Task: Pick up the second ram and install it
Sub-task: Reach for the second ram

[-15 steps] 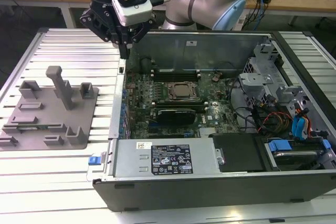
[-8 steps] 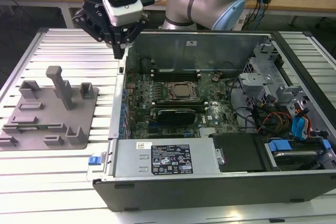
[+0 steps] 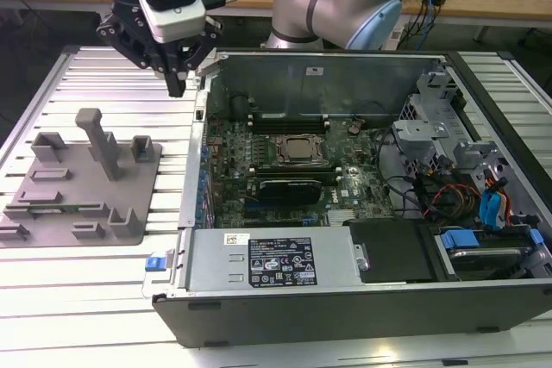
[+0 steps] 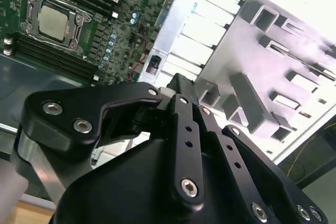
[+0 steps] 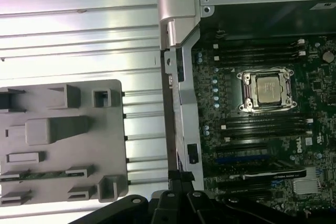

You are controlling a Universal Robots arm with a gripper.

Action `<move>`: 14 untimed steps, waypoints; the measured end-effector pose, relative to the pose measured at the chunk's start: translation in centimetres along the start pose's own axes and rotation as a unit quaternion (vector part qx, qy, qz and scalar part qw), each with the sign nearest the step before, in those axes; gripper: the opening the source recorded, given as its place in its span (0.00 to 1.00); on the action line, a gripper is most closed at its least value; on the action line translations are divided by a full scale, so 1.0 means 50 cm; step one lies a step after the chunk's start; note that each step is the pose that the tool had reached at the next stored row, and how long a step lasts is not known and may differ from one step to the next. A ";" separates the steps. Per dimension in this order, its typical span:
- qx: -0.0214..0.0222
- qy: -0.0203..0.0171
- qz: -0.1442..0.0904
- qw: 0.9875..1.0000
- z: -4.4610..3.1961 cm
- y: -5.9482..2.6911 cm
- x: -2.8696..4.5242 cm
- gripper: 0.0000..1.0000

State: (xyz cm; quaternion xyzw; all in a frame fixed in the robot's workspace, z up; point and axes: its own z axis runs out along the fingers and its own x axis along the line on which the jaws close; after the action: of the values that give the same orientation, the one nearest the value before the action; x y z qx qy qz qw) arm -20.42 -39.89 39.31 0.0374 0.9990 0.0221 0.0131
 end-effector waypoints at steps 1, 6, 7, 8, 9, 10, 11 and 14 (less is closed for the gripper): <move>0.000 0.000 0.000 1.000 0.000 0.000 0.004 0.08; 0.000 0.000 0.000 1.000 -0.001 -0.002 0.032 0.08; 0.000 0.000 0.000 1.000 -0.001 -0.003 0.043 0.08; 0.000 -0.001 0.000 1.000 -0.001 -0.004 0.051 0.08; 0.000 -0.001 0.000 1.000 -0.001 -0.005 0.061 0.08; 0.000 -0.001 0.000 1.000 -0.001 -0.006 0.076 0.08; 0.000 -0.001 0.000 1.000 -0.002 -0.006 0.082 0.08; 0.000 -0.002 0.000 1.000 -0.002 -0.008 0.101 0.08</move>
State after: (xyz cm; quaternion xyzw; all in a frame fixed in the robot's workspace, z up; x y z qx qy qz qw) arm -25.48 -39.88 39.27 0.0374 0.9989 0.0222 0.0148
